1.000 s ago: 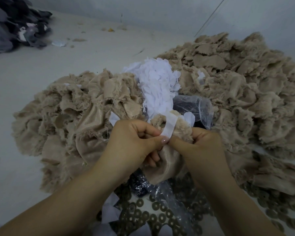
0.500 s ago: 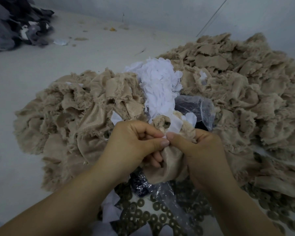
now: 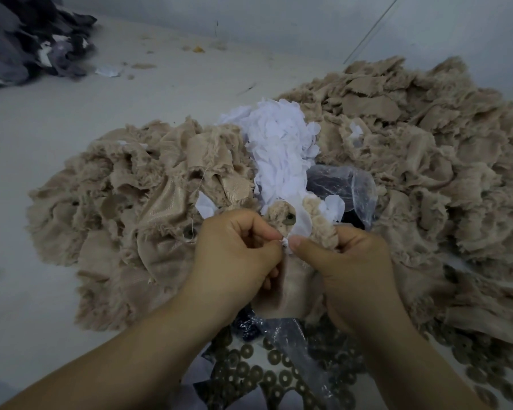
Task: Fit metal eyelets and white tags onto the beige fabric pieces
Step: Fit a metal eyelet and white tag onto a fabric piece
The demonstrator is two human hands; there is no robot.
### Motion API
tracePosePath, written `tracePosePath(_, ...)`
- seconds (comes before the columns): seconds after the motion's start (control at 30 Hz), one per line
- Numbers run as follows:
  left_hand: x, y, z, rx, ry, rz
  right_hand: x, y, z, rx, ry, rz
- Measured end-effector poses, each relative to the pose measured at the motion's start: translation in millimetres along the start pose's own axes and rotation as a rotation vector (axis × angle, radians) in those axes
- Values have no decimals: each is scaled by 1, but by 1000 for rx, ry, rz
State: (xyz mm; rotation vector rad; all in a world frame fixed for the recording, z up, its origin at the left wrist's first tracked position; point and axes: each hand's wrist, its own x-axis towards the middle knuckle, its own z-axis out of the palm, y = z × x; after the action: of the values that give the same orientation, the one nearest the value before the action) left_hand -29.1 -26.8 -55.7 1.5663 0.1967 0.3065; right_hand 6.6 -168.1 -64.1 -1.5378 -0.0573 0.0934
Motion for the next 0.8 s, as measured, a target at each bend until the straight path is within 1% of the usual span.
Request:
tracePosePath(0.13, -1, 2, 3, 46, 14, 25, -1, 4, 3, 46, 48, -5)
tracePosePath(0.2, -1, 3, 3, 35, 10, 5, -1, 4, 3, 52, 53, -14)
tracePosePath(0.37, 1, 5, -2, -140, -54, -120, 2, -3, 0, 86, -36, 36)
tracePosePath(0.57, 2, 2, -4, -163, -126, -123, 4, -1, -3, 16, -16, 13)
tracePosePath(0.7, 1, -3, -4, -120, -122, -85, 3, -2, -2, 12, -26, -11)
tracePosePath(0.8, 0, -3, -2, -107, -126, -89, 1, -5, -2, -77, -14, -80)
